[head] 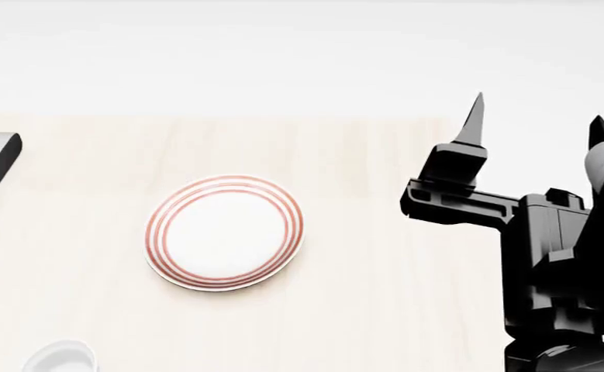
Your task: Pick the akita bowl next to the ramekin and place it on the plate.
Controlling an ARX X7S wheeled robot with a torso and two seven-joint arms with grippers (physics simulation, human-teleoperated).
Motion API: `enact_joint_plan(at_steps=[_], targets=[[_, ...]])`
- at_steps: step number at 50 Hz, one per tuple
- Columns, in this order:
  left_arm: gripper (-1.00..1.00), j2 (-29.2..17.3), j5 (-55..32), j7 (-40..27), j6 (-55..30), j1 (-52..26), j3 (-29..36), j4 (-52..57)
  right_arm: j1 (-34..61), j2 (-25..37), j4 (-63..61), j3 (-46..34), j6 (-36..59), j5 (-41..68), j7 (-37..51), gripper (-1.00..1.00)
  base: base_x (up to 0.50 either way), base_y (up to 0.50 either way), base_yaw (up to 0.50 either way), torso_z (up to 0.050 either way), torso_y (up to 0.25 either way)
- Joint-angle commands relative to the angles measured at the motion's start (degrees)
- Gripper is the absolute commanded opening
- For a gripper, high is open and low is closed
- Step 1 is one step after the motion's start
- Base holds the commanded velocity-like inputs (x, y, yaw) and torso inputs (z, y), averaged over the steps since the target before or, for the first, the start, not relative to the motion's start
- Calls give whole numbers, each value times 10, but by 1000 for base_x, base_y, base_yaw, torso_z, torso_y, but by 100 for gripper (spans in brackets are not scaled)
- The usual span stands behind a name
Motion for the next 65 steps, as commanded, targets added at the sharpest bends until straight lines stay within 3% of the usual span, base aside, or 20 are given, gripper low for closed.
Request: enact_joint_plan(at_steps=[1,26,46,65], targets=[[100,-4,-6,6,8,16,5,7,3,2,-2,0,4,6,5,100,0,0,0,0,-178],[100,5,-9,0,32,26,5,14,7,7,-16,5,18,24,20,100,0,0,0,0,-173],[100,14,-8,29,50,46,22,6,7,9,-15,4,16,27,22,100,0,0,0,0,0],[100,12,-10,18,61,50,18,14,7,12,-14,2,13,29,24,100,0,0,0,0,-141]])
